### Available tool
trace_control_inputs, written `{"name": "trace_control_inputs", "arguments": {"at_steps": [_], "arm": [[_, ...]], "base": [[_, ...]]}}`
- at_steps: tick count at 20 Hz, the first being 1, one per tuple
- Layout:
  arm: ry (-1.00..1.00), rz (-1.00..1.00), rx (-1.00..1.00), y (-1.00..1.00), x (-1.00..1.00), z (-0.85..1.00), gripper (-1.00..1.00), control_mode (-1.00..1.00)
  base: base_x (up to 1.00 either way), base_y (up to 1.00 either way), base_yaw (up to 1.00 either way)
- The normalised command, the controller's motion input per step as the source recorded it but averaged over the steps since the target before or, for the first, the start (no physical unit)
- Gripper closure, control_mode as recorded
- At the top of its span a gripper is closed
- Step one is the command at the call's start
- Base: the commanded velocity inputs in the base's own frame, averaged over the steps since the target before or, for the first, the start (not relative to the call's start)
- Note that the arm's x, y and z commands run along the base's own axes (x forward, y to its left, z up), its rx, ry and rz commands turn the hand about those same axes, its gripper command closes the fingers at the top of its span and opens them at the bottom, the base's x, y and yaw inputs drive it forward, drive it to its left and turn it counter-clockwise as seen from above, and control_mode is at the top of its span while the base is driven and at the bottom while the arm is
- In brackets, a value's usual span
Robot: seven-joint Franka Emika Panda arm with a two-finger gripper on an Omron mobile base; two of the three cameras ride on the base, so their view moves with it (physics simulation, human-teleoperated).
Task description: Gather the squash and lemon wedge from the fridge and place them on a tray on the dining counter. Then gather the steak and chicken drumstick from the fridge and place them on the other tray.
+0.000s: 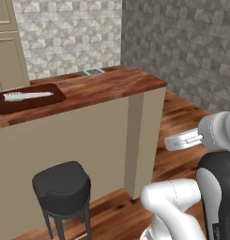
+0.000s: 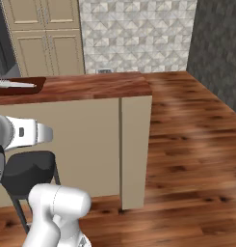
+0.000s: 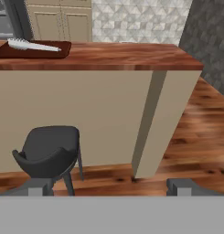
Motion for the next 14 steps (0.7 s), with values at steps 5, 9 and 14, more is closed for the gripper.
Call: {"name": "trace_control_inputs", "arguments": {"at_steps": [5,9,14], "arm": [[0.00,0.00,0.00,0.00,0.00,0.00,-1.00,1.00],[0.00,0.00,0.00,0.00,0.00,0.00,-1.00,1.00],[0.00,0.00,0.00,0.00,0.00,0.00,-1.00,1.00]], "base": [[0.19,-1.00,-0.06],[0.35,-1.00,-0.04],[0.42,-1.00,-0.01]]}}
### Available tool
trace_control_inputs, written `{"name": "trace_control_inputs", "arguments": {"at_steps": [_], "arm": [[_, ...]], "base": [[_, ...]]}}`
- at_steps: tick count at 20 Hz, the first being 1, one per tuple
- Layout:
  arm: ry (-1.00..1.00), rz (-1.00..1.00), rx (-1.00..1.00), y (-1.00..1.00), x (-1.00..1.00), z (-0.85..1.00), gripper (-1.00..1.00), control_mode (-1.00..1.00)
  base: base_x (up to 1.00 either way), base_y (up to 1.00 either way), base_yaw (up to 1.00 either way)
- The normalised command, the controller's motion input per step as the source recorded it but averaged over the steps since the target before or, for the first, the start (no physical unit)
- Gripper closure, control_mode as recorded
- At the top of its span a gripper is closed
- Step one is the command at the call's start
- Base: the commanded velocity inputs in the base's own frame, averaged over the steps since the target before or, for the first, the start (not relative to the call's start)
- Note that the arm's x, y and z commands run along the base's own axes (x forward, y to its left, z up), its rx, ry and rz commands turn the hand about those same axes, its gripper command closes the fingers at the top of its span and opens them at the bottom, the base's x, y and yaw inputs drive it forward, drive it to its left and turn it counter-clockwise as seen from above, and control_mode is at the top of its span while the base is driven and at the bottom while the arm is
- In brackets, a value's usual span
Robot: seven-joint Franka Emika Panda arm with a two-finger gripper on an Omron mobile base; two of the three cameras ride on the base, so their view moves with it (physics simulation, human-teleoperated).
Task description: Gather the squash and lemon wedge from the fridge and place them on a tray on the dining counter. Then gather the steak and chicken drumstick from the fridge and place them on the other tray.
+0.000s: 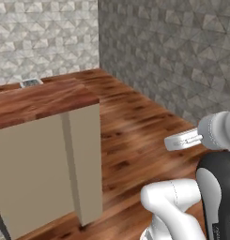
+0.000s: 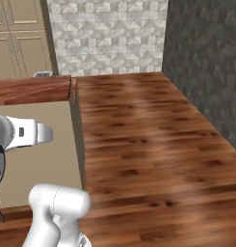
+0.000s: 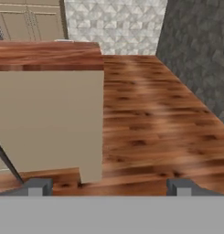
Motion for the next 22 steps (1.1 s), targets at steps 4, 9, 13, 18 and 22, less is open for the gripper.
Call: {"name": "trace_control_inputs", "arguments": {"at_steps": [4,9,13,18,22], "arm": [[0.00,0.00,0.00,0.00,0.00,0.00,-1.00,1.00],[0.00,0.00,0.00,0.00,0.00,0.00,-1.00,1.00],[0.00,0.00,0.00,0.00,0.00,0.00,-1.00,1.00],[0.00,0.00,0.00,0.00,0.00,0.00,-1.00,1.00],[0.00,0.00,0.00,0.00,0.00,0.00,-1.00,1.00]], "base": [[0.47,-1.00,0.00],[0.75,-0.97,0.00],[1.00,-0.71,0.06],[1.00,-0.49,0.14],[1.00,-0.33,0.23]]}}
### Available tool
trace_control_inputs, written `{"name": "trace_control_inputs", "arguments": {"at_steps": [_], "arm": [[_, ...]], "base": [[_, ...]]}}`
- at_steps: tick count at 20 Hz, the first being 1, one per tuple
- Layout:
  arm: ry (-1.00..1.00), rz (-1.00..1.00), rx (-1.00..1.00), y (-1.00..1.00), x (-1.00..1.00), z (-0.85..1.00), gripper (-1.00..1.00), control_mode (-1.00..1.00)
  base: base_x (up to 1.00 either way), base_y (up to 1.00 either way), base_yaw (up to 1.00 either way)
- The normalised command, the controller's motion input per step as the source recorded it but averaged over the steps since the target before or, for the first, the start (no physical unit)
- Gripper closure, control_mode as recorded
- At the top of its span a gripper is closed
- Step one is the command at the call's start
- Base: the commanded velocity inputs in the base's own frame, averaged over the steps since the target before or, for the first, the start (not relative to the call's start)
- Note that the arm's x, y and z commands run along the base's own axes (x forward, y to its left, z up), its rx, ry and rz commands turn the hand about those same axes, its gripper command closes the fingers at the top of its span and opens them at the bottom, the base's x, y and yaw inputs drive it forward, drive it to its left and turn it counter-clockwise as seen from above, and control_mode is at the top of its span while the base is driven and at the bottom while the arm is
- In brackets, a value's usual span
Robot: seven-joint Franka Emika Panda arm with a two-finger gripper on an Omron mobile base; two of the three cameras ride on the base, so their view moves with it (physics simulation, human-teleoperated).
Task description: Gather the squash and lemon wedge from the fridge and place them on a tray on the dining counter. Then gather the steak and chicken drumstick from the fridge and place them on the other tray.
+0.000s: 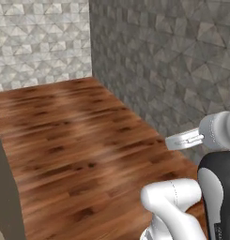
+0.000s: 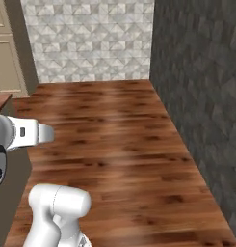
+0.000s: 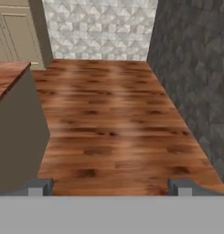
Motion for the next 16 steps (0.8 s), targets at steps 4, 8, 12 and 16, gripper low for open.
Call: {"name": "trace_control_inputs", "arguments": {"at_steps": [4,8,12,16], "arm": [[0.00,0.00,0.00,0.00,0.00,0.00,-1.00,1.00],[0.00,0.00,0.00,0.00,0.00,0.00,-1.00,1.00],[0.00,0.00,0.00,0.00,0.00,0.00,-1.00,1.00],[0.00,0.00,0.00,0.00,0.00,0.00,-1.00,1.00]], "base": [[1.00,-0.21,0.28],[1.00,-0.16,0.31],[1.00,-0.18,0.39],[1.00,-0.18,0.38]]}}
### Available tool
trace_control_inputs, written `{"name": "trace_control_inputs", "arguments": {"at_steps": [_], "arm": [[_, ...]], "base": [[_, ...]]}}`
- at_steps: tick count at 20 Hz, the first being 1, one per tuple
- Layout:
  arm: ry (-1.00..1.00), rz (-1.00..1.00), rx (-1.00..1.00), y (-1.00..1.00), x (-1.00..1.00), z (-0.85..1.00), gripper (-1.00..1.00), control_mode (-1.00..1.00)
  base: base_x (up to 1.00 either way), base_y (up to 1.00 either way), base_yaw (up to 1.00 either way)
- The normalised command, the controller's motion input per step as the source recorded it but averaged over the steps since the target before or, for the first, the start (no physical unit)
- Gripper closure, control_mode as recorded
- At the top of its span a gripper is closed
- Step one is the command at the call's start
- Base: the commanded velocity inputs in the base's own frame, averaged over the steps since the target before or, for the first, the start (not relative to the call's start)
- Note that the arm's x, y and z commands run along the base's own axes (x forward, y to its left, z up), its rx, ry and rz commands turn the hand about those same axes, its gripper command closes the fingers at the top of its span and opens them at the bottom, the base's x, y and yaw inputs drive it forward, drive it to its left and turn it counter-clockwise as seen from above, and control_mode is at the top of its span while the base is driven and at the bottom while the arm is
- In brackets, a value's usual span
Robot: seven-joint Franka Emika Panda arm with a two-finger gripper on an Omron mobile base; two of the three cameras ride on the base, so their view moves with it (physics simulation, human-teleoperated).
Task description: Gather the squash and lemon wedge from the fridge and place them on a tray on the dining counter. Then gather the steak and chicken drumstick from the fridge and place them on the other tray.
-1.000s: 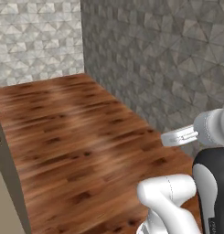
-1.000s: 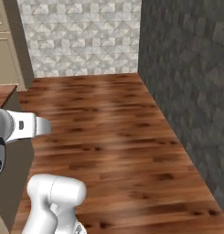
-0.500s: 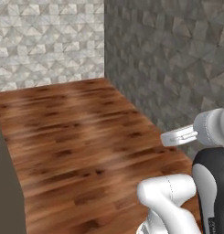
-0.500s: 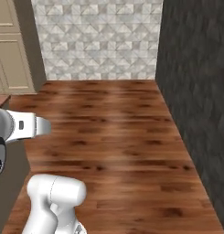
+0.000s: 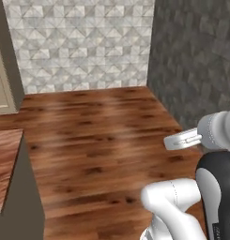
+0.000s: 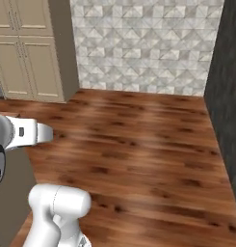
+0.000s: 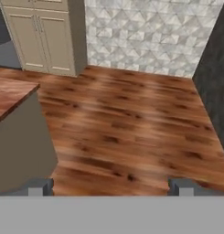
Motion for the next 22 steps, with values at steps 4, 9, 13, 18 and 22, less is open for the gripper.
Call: {"name": "trace_control_inputs", "arguments": {"at_steps": [4,9,13,18,22], "arm": [[0.00,0.00,0.00,0.00,0.00,0.00,-1.00,1.00],[0.00,0.00,0.00,0.00,0.00,0.00,-1.00,1.00],[0.00,0.00,0.00,0.00,0.00,0.00,-1.00,1.00],[0.00,0.00,0.00,0.00,0.00,0.00,-1.00,1.00],[0.00,0.00,0.00,0.00,0.00,0.00,-1.00,1.00]], "base": [[1.00,-0.25,0.35],[1.00,-0.33,0.33],[1.00,-0.35,0.33],[1.00,-0.31,0.34],[1.00,-0.27,0.35]]}}
